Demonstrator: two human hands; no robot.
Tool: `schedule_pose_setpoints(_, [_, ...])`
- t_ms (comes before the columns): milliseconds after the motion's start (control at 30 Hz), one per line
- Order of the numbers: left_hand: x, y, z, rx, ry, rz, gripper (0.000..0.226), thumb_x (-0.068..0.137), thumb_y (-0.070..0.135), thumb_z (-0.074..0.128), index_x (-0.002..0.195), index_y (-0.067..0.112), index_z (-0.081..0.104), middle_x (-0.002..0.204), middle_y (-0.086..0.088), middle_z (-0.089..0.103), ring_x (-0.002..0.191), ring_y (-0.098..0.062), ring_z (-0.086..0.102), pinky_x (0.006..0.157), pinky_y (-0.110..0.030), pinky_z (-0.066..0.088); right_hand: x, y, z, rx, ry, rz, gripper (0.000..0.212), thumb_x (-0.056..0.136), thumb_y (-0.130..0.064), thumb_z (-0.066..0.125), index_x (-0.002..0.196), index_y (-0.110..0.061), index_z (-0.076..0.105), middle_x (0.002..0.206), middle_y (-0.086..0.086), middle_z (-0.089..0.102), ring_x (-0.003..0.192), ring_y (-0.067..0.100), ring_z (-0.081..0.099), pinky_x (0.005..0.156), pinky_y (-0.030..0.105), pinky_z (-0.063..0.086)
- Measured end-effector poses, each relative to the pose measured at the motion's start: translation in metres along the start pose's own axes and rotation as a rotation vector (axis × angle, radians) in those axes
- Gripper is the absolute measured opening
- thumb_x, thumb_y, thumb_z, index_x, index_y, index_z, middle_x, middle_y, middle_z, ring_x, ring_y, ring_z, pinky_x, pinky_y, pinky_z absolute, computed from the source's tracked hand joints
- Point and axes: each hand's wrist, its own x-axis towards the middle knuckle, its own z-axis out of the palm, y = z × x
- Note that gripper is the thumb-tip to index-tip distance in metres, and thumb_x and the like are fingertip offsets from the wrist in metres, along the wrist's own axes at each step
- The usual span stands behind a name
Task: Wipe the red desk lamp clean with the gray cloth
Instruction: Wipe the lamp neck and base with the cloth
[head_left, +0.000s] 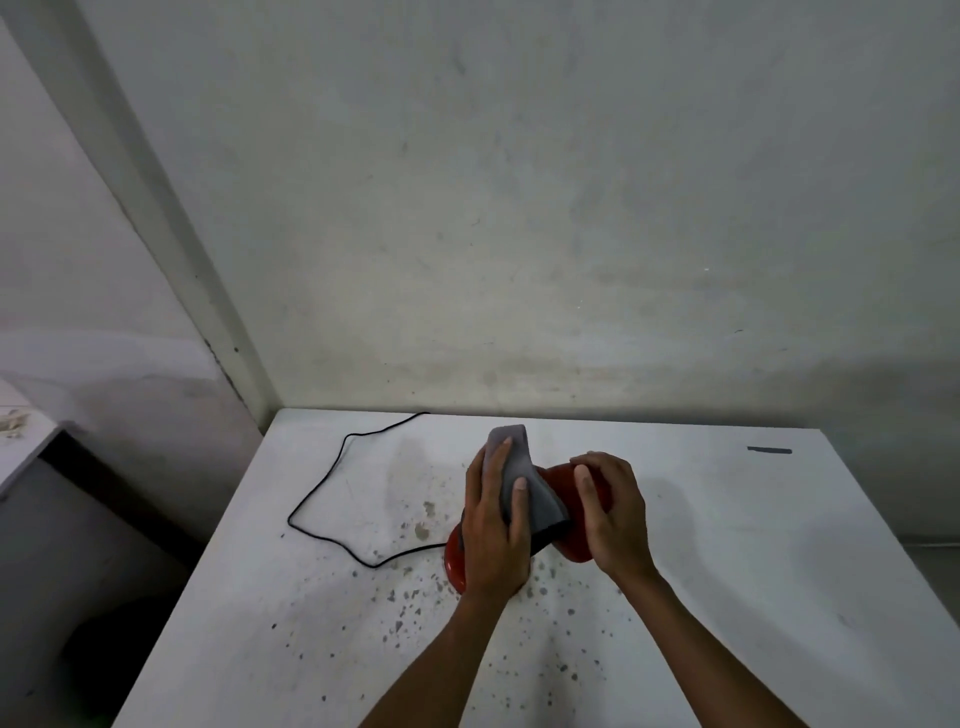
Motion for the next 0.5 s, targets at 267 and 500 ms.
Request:
schedule_pose_setpoints(267, [0.0076,-0.0094,-0.0077,-0.339,0.065,-0.094,0.043,0.107,0.033,0.031,0.141,0.019,0.052,0.141,0.011,0.057,0.133,-0.010,0.052,0.112,-0.038,0.043,-0.0002,-0.0013,0.0015,-0.007,0.007,-0.029,0.023,0.097,-0.049,0.051,0.111,-0.035,0.062,0.118,-0.006,0.061,0.111,-0.003,0.057,0.086,0.005,0.048])
schedule_pose_setpoints(500, [0.0055,-0.0088,-0.0036,0.023,-0.022,0.123,0.044,0.103,0.042,0.044,0.145,0.030,0.041,0.150,0.010,0.038,0.134,-0.007,0.043,0.107,-0.025,0.045,-0.0027,-0.0053,0.0043,0.003,0.026,-0.025,0.014,0.096,-0.047,0.052,0.109,-0.042,0.057,0.116,-0.020,0.057,0.107,0.006,0.060,0.082,0.001,0.047])
